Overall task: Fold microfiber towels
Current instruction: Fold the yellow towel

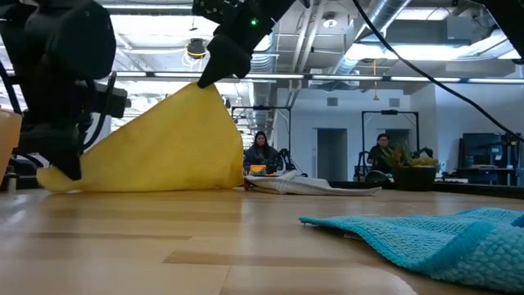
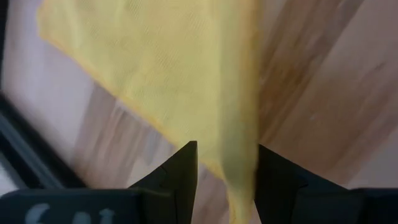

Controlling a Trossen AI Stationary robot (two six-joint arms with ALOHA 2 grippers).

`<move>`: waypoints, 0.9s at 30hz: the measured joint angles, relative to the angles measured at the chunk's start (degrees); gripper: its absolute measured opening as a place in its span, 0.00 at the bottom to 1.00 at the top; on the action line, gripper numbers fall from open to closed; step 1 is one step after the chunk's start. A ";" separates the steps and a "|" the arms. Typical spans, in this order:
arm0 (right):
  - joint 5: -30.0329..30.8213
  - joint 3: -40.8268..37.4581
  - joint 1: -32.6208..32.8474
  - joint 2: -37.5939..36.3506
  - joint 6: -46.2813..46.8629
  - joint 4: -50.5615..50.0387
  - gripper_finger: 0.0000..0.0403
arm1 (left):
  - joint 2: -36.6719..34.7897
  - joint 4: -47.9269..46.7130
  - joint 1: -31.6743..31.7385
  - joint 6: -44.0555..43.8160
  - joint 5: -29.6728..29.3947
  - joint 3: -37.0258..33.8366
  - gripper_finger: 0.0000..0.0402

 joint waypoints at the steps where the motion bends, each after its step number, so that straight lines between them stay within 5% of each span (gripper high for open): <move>1: 0.00 0.00 -0.02 0.00 0.00 0.00 0.02 | 0.00 -1.02 0.00 -0.12 0.12 0.00 0.31; 14: 0.02 0.00 0.00 0.00 -0.02 -0.04 0.03 | 0.00 -3.98 -0.04 2.28 4.23 -0.02 0.29; 23: 0.02 0.00 0.01 0.00 -0.02 -0.75 0.02 | 0.00 -4.77 -0.07 3.48 5.01 -0.02 0.03; 27: 0.14 0.00 0.01 0.00 1.11 -2.21 0.02 | 0.00 -7.30 -0.09 1.86 4.99 0.04 0.01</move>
